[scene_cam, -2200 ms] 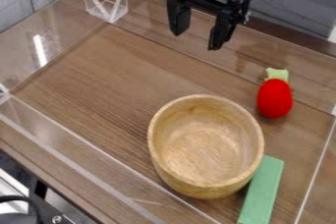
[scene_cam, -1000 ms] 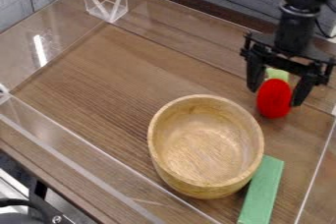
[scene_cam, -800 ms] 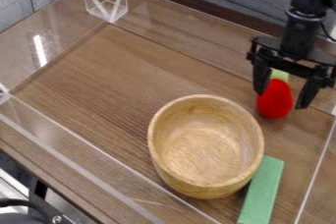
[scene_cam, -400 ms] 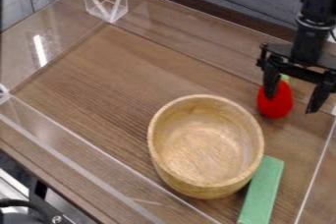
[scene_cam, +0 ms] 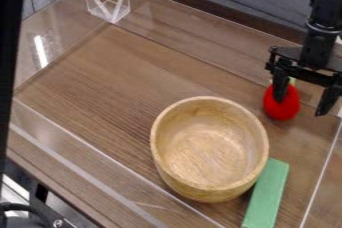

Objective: Move the red object to the left side of the table

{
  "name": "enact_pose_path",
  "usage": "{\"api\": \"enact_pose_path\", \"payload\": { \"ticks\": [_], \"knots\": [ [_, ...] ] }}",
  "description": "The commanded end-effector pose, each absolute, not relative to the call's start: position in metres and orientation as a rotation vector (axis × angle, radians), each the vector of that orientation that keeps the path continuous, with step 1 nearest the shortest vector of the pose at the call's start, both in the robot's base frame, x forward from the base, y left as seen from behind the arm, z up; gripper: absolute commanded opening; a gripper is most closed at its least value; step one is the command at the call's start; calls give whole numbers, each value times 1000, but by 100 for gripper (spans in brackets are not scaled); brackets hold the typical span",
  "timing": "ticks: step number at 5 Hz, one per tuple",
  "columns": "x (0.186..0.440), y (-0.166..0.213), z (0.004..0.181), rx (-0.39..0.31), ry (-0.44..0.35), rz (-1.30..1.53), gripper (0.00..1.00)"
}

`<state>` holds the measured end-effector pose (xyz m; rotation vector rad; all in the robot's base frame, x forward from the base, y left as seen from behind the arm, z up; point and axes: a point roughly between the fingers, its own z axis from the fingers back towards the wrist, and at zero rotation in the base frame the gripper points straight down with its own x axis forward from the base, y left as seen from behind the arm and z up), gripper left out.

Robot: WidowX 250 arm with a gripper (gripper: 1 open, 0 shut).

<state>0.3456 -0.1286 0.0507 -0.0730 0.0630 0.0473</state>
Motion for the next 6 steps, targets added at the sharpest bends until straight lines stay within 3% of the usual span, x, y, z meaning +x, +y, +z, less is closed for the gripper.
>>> {"api": "enact_pose_path", "payload": {
  "ticks": [1,6],
  "knots": [
    [356,-134,65,-88,5,42,100],
    [359,-131,63,-70,-6,74,100]
  ]
}}
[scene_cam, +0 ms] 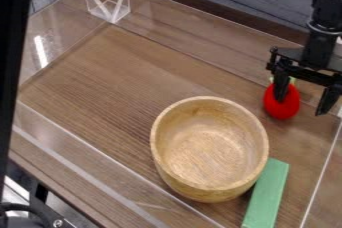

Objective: Move the red object to the left side of the table

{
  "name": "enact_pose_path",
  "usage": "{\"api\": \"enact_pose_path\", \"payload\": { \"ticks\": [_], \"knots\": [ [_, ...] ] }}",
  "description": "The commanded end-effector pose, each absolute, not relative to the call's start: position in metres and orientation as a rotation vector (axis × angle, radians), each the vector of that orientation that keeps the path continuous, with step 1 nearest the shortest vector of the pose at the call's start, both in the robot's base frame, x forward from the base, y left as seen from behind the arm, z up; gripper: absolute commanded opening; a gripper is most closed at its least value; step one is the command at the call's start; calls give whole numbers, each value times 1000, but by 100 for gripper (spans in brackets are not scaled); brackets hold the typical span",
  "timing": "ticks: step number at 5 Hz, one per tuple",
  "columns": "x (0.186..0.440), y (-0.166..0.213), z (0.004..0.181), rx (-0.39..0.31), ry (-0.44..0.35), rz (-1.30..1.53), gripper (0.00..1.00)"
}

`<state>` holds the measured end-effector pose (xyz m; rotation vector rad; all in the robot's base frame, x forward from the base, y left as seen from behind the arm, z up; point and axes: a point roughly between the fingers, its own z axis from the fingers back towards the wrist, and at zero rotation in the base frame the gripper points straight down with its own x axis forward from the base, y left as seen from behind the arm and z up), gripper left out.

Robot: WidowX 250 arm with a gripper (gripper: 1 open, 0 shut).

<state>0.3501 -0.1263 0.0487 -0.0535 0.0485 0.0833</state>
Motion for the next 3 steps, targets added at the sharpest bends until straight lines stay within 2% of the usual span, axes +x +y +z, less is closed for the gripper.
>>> {"api": "enact_pose_path", "payload": {
  "ticks": [1,3],
  "knots": [
    [360,-130,62,-67,-8,81,100],
    [361,-130,62,-60,-13,92,100]
  ]
}}
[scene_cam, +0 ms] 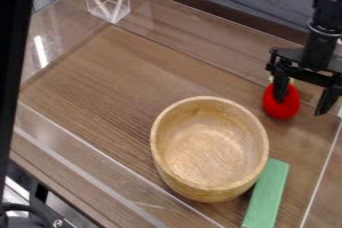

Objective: Move the red object to the left side of the table

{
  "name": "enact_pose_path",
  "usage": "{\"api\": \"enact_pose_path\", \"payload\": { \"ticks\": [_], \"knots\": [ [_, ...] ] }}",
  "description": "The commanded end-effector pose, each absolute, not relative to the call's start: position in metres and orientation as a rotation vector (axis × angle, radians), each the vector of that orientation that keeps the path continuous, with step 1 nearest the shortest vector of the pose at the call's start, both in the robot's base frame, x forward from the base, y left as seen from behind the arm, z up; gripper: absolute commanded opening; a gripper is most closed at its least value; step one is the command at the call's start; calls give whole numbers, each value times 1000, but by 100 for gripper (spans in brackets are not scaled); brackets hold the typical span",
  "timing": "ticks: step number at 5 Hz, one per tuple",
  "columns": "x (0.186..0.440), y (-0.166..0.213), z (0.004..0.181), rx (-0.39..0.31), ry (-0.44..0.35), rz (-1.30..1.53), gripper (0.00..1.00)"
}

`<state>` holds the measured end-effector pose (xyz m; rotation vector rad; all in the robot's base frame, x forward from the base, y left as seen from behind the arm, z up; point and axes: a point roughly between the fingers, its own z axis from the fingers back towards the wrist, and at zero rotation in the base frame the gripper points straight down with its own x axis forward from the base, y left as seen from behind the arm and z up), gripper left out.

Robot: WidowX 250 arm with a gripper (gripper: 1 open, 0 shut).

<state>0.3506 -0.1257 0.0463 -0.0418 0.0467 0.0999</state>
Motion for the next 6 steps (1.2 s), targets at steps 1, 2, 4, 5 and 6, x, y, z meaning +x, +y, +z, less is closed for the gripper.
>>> {"api": "enact_pose_path", "payload": {
  "ticks": [1,2,4,5,6],
  "knots": [
    [359,-127,53,-57,1,100,100],
    [358,-124,45,-54,12,106,100],
    [356,-120,41,-50,14,110,0],
    [355,-116,69,-47,-41,105,0],
    [349,-107,106,-33,-126,111,0]
  ]
}}
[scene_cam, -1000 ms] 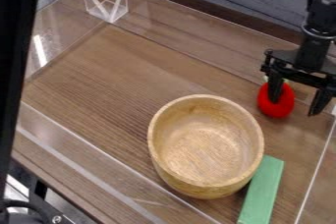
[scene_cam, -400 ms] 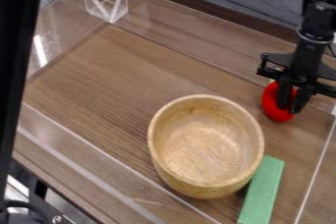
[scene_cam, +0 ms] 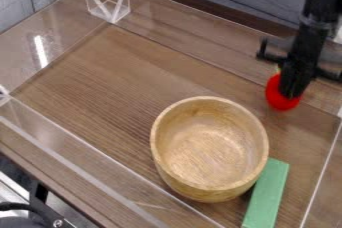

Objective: Move the red object to the left side of the table

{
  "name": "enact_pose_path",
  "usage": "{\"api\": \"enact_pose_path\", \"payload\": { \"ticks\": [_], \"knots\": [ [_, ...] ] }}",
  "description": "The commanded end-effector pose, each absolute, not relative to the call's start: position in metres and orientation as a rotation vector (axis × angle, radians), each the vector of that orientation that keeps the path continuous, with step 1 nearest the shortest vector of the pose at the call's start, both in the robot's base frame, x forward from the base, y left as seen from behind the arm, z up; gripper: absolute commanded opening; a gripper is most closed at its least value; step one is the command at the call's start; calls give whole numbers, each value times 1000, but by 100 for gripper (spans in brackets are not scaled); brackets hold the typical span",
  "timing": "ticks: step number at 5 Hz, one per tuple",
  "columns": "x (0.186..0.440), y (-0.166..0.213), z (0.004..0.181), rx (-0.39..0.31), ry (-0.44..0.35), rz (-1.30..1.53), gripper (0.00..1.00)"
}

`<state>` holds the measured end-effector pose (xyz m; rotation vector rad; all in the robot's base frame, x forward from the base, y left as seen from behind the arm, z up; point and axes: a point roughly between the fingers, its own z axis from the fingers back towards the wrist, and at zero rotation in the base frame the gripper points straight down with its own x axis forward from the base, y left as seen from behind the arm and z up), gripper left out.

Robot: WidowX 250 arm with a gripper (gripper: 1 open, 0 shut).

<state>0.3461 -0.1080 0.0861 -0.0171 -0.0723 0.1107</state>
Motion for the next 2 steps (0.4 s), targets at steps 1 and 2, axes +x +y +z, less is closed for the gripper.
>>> {"api": "enact_pose_path", "payload": {
  "ticks": [1,2],
  "knots": [
    [338,-79,143,-31,-211,149,0],
    [323,-42,161,-24,-240,191,0]
  ]
}}
